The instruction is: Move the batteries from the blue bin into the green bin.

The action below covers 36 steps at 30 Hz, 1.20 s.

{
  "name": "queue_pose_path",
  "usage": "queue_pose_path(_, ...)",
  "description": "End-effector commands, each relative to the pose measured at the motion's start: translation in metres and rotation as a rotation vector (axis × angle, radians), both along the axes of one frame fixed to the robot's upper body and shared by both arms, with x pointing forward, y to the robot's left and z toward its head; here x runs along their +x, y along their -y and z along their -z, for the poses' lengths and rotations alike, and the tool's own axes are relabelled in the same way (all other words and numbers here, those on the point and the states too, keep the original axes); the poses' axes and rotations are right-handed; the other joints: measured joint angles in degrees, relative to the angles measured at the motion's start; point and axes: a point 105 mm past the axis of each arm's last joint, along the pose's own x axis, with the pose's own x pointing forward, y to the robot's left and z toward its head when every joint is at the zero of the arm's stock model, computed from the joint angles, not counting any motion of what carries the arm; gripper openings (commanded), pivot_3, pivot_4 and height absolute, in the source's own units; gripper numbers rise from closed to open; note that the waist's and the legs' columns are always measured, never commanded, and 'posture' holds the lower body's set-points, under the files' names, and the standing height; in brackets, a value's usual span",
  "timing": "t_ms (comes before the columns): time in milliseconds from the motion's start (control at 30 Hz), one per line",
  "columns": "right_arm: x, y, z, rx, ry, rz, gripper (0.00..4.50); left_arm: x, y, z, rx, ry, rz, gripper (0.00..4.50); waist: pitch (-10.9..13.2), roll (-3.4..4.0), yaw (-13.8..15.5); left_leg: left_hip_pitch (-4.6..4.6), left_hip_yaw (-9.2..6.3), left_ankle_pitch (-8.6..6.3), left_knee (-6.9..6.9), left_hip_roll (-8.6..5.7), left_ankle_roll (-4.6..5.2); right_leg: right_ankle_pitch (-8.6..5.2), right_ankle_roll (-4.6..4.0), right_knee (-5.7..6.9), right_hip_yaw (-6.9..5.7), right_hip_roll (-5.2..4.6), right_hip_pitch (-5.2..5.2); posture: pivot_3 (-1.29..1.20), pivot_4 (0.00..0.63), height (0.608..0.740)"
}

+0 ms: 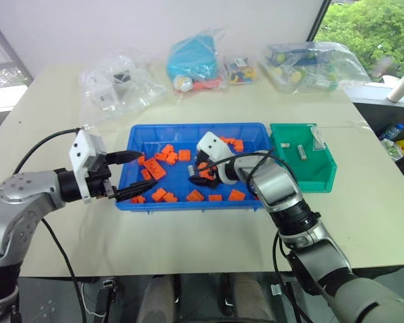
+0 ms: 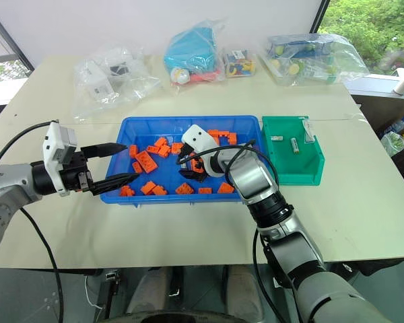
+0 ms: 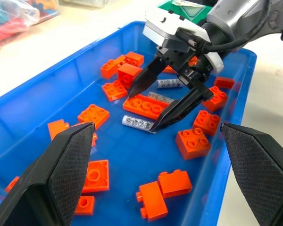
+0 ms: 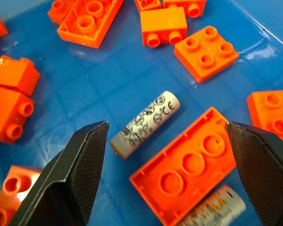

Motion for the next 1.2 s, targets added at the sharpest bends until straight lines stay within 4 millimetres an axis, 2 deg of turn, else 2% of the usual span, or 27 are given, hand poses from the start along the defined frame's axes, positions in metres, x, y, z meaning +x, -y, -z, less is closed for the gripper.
queue_pose_path(33,0.003,-0.009,-0.016,0.011,0.073,-0.035,4.07,0.0,0.002,-0.007,0.006,0.037,0.017,4.5,0.0,0.0,0.01,0.0,0.0,0.0,0.0,0.0,0.0,0.0,0.0,-0.01,0.0,0.0,0.0,0.0,0.15,0.736)
queue_pose_path(133,0.003,-0.01,-0.018,-0.006,0.103,-0.052,4.07,-0.001,0.002,-0.006,0.004,0.038,0.019,4.5,0.0,0.0,0.0,-0.01,0.0,0.0,0.0,0.0,0.0,0.0,0.0,-0.01,0.0,0.0,0.0,0.0,0.15,0.736)
queue_pose_path(467,-0.004,-0.017,0.0,-0.057,0.113,-0.152,4.07,-0.008,0.0,-0.003,0.004,0.034,0.005,4.5,0.0,0.0,-0.03,0.0,-0.02,0.0,-0.01,0.01,0.0,0.0,0.0,-0.01,0.0,0.0,0.0,0.0,0.15,0.736)
queue_pose_path(567,-0.005,-0.014,0.015,-0.115,0.096,-0.164,4.07,-0.009,0.0,-0.001,0.008,0.031,0.004,4.5,0.0,-0.01,0.04,0.0,-0.02,0.0,0.0,0.01,0.0,-0.01,0.0,-0.02,0.0,-0.01,0.02,0.0,0.15,0.736)
queue_pose_path(833,-0.006,0.001,0.033,-0.155,0.031,-0.152,4.07,-0.009,-0.001,-0.001,0.016,0.036,0.009,4.5,-0.04,-0.06,0.08,0.05,-0.02,0.0,0.0,0.01,0.0,-0.01,-0.01,-0.03,0.0,-0.01,0.07,0.0,0.15,0.736)
queue_pose_path(967,-0.006,-0.001,0.032,-0.135,0.031,-0.152,2.88,-0.011,0.003,0.0,0.016,0.033,0.039,4.5,-0.05,-0.06,0.09,0.07,-0.03,0.0,0.0,0.01,0.0,-0.01,-0.01,-0.03,0.0,-0.01,0.08,0.0,0.15,0.736)
queue_pose_path(1000,-0.006,-0.002,0.03,-0.126,0.032,-0.153,2.77,-0.012,0.004,0.0,0.018,0.031,0.05,4.5,-0.05,-0.06,0.09,0.07,-0.03,0.0,0.0,0.01,0.0,-0.01,-0.01,-0.03,0.0,-0.01,0.08,0.0,0.15,0.736)
queue_pose_path(1033,-0.006,-0.003,0.029,-0.12,0.032,-0.154,2.1,-0.013,0.005,0.0,0.022,0.029,0.063,4.5,-0.05,-0.06,0.09,0.07,-0.03,0.0,0.0,0.01,0.0,-0.01,-0.02,-0.03,0.0,-0.01,0.08,0.0,0.15,0.736)
queue_pose_path(1067,-0.007,-0.004,0.028,-0.115,0.032,-0.154,1.74,-0.014,0.006,0.0,0.025,0.027,0.075,4.5,-0.05,-0.06,0.09,0.07,-0.03,0.0,0.0,0.01,0.0,-0.01,-0.02,-0.03,0.0,-0.01,0.08,0.0,0.15,0.736)
queue_pose_path(1167,-0.006,-0.003,0.025,-0.101,0.027,-0.139,0.17,-0.016,0.009,0.001,0.038,0.021,0.116,4.5,-0.05,-0.06,0.11,0.06,-0.03,0.0,0.0,0.01,0.0,-0.02,-0.03,-0.03,0.0,-0.01,0.07,0.0,0.15,0.736)
queue_pose_path(1200,-0.005,-0.002,0.024,-0.096,0.031,-0.133,0.02,-0.016,0.01,0.001,0.044,0.02,0.129,4.5,-0.05,-0.06,0.14,0.07,-0.03,0.0,0.0,0.01,0.0,-0.02,-0.03,-0.03,-0.01,-0.01,0.08,0.0,0.15,0.736)
